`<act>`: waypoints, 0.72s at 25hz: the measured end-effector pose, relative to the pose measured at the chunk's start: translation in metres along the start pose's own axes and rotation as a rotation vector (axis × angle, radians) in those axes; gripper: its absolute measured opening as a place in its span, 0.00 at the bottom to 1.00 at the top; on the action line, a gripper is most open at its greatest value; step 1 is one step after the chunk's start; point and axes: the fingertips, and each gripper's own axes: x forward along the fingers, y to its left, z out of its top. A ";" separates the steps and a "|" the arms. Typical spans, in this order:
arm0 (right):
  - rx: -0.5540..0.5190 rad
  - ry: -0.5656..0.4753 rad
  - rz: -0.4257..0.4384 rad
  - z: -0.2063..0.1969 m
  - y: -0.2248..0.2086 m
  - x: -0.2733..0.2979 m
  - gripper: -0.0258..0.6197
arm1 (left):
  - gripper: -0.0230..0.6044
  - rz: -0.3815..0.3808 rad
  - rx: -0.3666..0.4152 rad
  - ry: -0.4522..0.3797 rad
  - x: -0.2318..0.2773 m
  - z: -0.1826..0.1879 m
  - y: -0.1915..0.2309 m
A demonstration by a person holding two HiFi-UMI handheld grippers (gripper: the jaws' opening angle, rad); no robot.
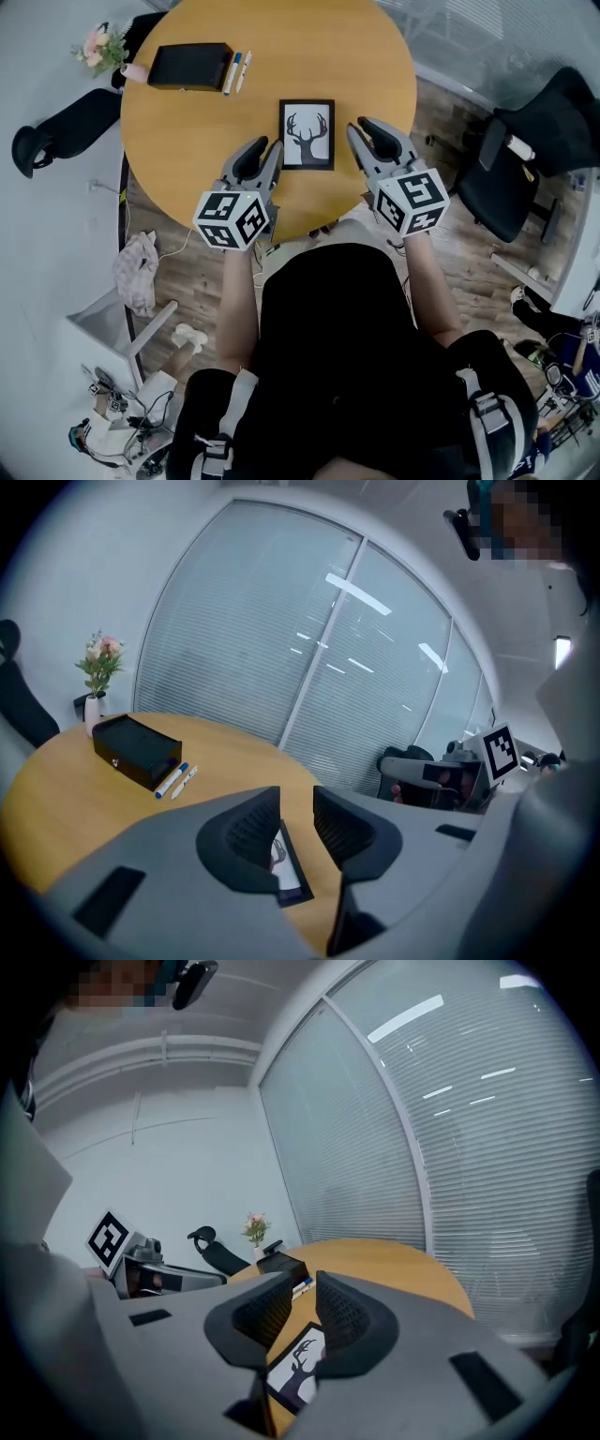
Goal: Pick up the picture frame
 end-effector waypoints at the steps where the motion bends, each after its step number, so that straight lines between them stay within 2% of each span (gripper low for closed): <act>1: 0.010 0.015 0.006 -0.006 -0.001 0.004 0.18 | 0.21 0.004 -0.003 0.015 0.002 -0.005 0.001; 7: 0.052 0.101 0.019 -0.042 0.001 0.024 0.19 | 0.22 0.018 -0.043 0.094 0.008 -0.039 0.020; 13: 0.069 0.145 -0.059 -0.071 -0.010 0.046 0.19 | 0.22 0.013 -0.081 0.147 0.030 -0.071 0.047; 18: 0.073 0.212 -0.105 -0.103 -0.022 0.062 0.20 | 0.24 0.041 -0.115 0.182 0.053 -0.098 0.068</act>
